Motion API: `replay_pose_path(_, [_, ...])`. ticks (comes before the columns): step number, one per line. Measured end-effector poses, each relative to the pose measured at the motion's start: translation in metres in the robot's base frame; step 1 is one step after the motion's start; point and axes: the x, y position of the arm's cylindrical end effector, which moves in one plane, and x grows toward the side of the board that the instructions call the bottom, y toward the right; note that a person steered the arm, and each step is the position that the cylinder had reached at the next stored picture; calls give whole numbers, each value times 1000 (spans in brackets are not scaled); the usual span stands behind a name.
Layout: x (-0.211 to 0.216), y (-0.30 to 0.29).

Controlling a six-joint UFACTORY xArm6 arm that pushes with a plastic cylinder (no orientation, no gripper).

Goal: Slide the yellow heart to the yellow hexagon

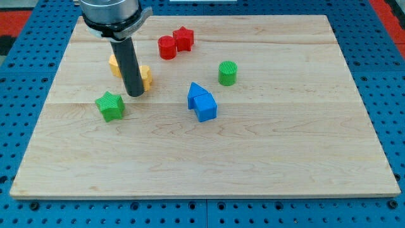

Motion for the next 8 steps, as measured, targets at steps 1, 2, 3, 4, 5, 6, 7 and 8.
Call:
replay_pose_path(1, [-4, 6])
replay_pose_path(2, [-13, 22])
replay_pose_path(3, [-15, 37])
replay_pose_path(4, [-2, 46])
replay_pose_path(5, [-11, 54])
replay_pose_path(6, [-26, 61])
replay_pose_path(7, [-32, 57])
replay_pose_path(8, [-32, 27])
